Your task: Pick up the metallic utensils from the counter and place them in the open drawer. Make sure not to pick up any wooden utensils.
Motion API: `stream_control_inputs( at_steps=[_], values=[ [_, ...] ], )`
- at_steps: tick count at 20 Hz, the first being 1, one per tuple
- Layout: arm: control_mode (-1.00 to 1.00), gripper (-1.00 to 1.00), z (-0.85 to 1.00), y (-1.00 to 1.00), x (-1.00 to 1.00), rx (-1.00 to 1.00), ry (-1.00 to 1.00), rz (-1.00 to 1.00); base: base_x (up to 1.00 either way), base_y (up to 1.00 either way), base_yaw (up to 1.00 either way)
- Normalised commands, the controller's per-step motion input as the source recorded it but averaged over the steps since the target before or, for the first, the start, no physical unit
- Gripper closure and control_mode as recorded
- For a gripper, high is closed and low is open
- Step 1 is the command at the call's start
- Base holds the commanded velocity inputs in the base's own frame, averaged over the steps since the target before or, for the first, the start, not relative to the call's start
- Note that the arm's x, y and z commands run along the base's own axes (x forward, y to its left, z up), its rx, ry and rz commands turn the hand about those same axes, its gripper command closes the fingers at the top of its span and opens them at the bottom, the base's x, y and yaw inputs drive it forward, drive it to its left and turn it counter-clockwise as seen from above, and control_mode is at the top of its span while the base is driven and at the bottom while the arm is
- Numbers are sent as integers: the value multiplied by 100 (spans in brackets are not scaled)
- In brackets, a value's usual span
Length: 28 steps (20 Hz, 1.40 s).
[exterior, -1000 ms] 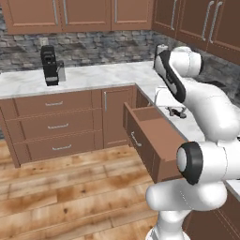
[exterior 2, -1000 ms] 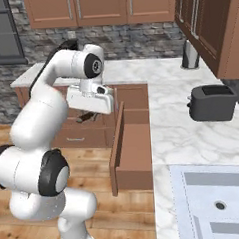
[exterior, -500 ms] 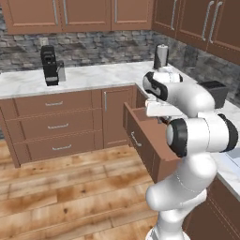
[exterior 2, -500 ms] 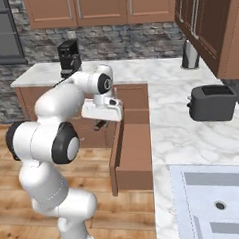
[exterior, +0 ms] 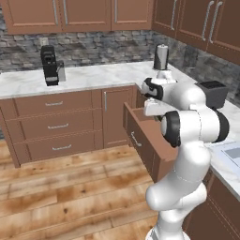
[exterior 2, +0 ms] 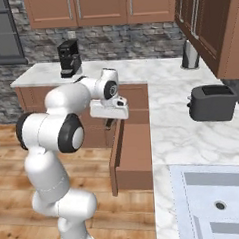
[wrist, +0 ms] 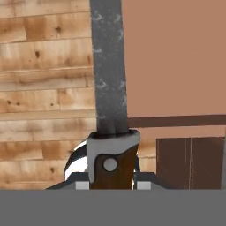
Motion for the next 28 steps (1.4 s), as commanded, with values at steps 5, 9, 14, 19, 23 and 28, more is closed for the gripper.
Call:
stream_control_inputs(
  at_steps=[5, 9, 14, 19, 23, 28],
  values=[
    [-100, 100, -5, 0, 0, 0, -45, 7, 0, 0, 0],
    [-100, 100, -41, 0, 15, 0, -20, 3, 0, 0, 0],
    [-100, 100, -40, -4, 54, -1, 13, 0, 0, 0, 0],
    [-100, 100, -57, -6, 43, 0, 10, 0, 0, 0, 0],
    [-100, 100, -62, -10, 28, 0, 4, 0, 0, 0, 0],
    [-100, 100, -33, -13, 10, 4, 0, 0, 0, 0, 0]
  ],
)
